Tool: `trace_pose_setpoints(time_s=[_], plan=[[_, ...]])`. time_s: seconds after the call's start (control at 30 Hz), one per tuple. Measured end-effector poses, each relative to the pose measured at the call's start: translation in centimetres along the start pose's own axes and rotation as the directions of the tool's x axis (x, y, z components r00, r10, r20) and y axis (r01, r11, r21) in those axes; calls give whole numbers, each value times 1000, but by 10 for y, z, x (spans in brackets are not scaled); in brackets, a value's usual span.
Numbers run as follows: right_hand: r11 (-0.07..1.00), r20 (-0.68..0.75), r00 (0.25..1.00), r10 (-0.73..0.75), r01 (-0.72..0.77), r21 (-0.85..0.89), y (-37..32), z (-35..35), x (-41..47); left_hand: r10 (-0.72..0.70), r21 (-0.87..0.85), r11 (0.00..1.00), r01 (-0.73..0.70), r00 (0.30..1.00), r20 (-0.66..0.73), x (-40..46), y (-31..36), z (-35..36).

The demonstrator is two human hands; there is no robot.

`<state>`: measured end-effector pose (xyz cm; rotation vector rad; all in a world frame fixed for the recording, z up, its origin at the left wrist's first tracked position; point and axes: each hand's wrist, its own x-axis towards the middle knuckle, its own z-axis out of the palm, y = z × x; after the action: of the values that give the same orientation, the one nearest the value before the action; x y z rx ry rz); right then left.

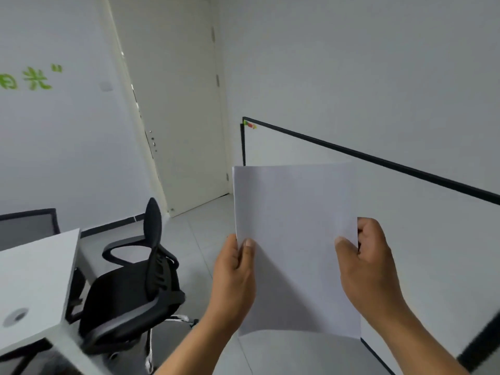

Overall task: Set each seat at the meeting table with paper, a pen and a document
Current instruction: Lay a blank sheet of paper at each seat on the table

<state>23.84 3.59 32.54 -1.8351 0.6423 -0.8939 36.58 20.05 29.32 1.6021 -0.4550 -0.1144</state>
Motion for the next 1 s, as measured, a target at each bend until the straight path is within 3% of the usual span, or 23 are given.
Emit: trace_pose_setpoints(time_s=[0.17,0.47,0.77,0.9,1.0], plan=[[995,57,995,-79,75,67,-45,79,42,61,-29,997,-65,993,-105,62,4,-67],[933,239,970,-37,-53,357,-81,186,112,128,-80,985,-152,961,-244,157,16,-155],[922,299,939,-168,43,385,-73,288,212,119,-71,985,-158,915,-386,248,6,-176],[905,363,893,-265,100,414,-72,342,268,84,-57,990,-128,867,-491,293,2,-180],[879,452,839,-304,64,472,-82,381,300,65,-46,993,-111,818,-572,318,2,-191]])
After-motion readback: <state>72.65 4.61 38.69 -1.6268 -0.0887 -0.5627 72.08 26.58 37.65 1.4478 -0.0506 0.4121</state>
